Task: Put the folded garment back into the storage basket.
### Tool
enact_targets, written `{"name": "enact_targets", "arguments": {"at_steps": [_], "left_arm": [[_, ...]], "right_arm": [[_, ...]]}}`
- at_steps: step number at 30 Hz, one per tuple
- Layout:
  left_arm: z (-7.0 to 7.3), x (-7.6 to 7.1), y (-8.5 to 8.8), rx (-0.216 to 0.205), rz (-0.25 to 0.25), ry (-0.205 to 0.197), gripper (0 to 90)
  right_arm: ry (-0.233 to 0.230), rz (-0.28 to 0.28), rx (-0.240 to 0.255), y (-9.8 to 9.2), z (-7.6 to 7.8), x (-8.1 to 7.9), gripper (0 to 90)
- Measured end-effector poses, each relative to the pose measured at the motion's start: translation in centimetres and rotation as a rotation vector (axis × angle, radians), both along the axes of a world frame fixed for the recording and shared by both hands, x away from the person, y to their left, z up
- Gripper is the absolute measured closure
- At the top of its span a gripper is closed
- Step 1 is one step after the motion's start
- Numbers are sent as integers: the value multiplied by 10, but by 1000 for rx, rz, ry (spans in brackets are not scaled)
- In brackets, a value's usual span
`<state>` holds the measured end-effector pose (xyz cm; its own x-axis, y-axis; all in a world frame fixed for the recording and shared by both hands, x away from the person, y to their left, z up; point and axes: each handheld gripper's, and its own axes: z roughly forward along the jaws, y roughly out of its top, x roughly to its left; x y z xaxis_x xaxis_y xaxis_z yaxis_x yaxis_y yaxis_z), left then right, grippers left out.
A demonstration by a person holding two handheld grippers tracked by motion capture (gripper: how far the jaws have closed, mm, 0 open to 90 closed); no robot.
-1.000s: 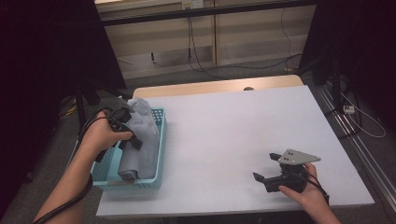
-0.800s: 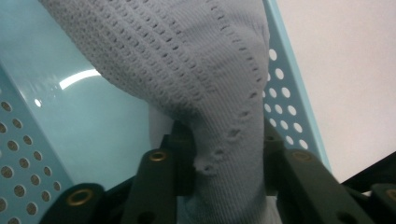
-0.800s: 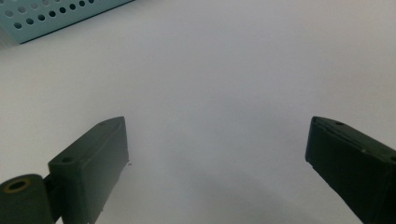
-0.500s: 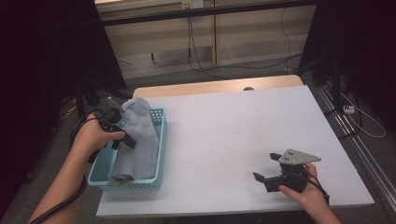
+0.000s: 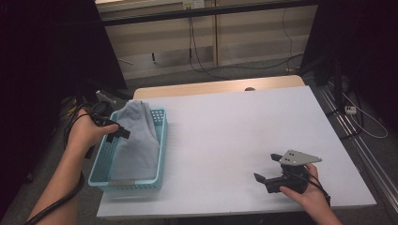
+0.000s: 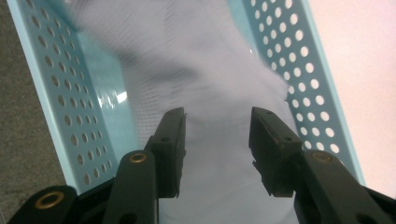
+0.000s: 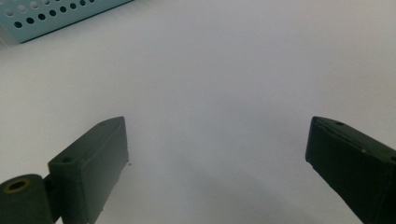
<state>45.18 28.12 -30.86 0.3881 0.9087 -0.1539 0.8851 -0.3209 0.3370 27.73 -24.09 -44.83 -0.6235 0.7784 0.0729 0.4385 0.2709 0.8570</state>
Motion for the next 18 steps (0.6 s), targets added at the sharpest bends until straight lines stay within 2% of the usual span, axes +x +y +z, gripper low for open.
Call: {"name": "enact_targets", "arguments": {"at_steps": [5,9,16,18], "left_arm": [[-6,7,-9,2,-16,-33,602],[-16,15,-14,-5,-4,-63,649],[-35,31,-19,-41,39,-116,827],[-39,34,-20,-33,46,-133,867]], "right_arm": [[-1,3,-2,0,0,0,54],[0,3,-2,1,0,0,54],[-1,3,-2,0,0,0,54],[-1,3,-2,0,0,0,54]]}}
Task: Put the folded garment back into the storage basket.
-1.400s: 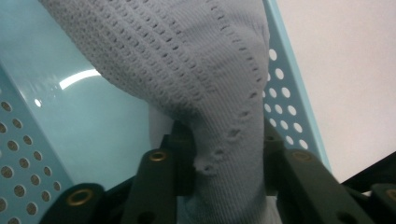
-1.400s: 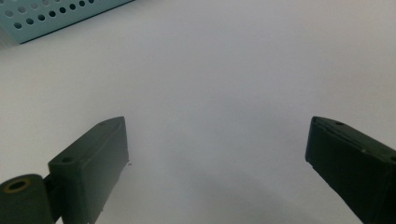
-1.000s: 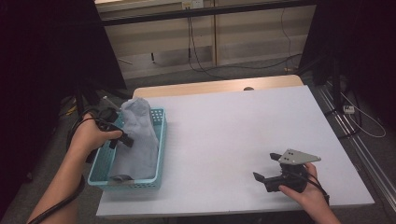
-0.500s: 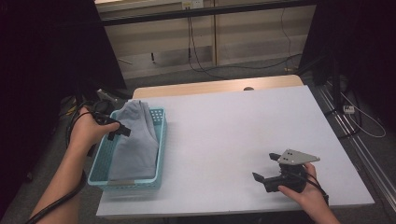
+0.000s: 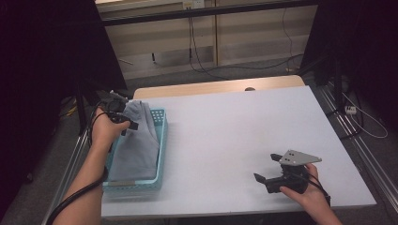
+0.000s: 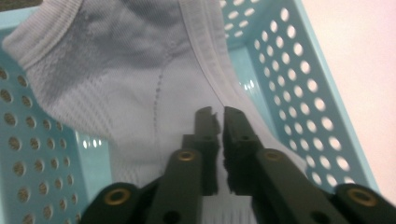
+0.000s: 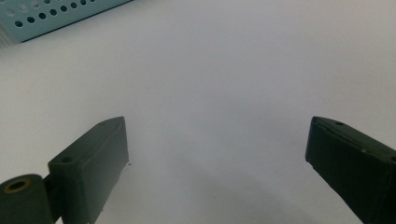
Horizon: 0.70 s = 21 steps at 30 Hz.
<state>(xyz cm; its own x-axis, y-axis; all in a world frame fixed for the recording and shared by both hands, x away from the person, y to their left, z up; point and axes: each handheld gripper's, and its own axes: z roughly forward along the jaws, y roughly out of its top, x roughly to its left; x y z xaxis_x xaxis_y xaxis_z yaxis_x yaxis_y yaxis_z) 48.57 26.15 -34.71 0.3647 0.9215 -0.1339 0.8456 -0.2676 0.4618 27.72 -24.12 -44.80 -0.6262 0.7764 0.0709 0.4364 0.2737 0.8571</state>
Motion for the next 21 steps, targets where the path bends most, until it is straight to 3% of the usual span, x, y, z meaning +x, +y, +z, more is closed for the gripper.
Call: {"name": "enact_targets", "arguments": {"at_steps": [5,21], "left_arm": [[-4,7,-4,15,-2,-20,896],[-18,19,-4,18,36,-21,900]], "right_arm": [[0,3,1,0,0,0,54],[5,3,0,1,-1,1,54]]}}
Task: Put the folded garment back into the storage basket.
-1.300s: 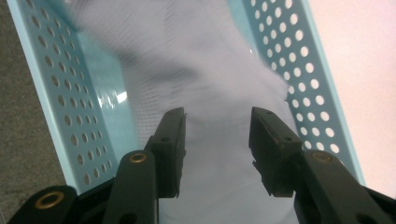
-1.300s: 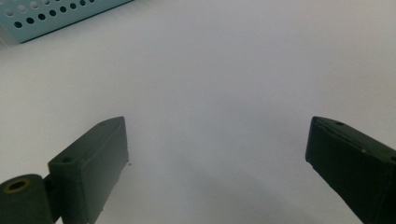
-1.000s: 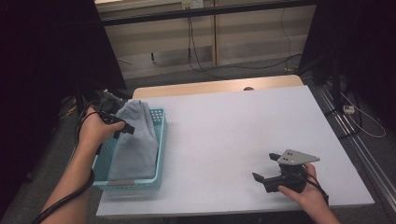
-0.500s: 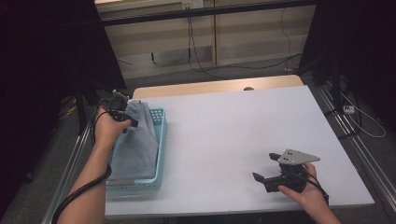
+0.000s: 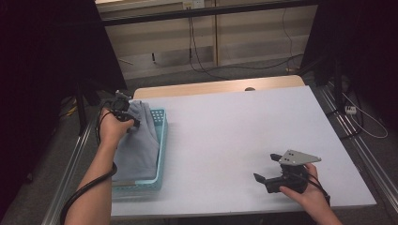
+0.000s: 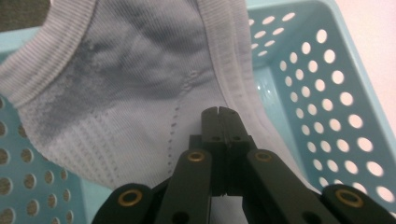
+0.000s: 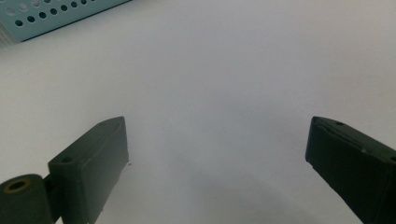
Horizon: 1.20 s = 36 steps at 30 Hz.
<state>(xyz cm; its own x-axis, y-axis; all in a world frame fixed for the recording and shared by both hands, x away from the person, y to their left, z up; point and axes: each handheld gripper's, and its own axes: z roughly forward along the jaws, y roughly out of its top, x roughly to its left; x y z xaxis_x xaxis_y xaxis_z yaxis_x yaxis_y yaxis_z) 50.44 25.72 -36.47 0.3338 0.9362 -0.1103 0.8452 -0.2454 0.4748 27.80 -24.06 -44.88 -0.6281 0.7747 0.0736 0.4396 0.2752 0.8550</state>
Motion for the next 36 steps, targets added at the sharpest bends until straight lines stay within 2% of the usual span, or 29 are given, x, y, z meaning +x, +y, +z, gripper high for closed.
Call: {"name": "enact_targets", "arguments": {"at_steps": [21,27,33,36], "left_arm": [[-30,10,-9,-6,13,-17,900],[-41,13,-11,0,0,-3,900],[-59,15,-14,4,-27,23,900],[-60,15,-15,1,-28,22,900]], "right_arm": [[1,8,0,1,-1,0,54],[3,9,1,1,-1,0,54],[9,12,0,2,-3,1,54],[9,10,-1,2,-3,1,54]]}}
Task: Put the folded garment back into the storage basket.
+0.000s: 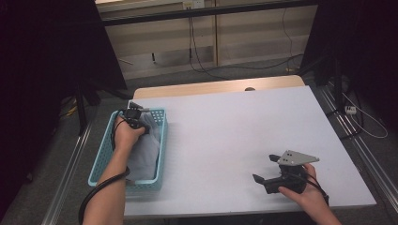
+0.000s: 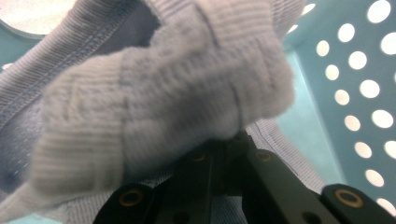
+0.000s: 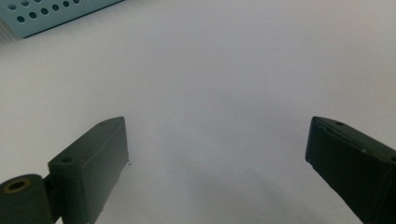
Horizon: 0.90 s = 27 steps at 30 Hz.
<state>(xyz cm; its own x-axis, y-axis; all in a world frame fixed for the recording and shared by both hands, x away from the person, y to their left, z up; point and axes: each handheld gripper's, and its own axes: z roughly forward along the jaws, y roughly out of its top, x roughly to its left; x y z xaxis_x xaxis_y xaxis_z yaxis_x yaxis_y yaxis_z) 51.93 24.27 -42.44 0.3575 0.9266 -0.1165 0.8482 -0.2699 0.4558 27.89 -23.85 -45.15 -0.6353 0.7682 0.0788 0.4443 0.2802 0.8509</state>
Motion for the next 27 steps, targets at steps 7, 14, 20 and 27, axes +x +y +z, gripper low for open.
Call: {"name": "enact_targets", "arguments": {"at_steps": [7,14,20,27], "left_arm": [[11,-1,3,-1,14,-17,900],[22,3,8,16,31,-46,900],[10,10,4,23,51,-68,900],[-6,11,0,23,41,-55,900]], "right_arm": [[-1,-1,0,0,0,0,54],[2,3,-1,1,0,0,54],[6,7,0,2,-1,1,54],[7,8,0,2,-2,2,54]]}}
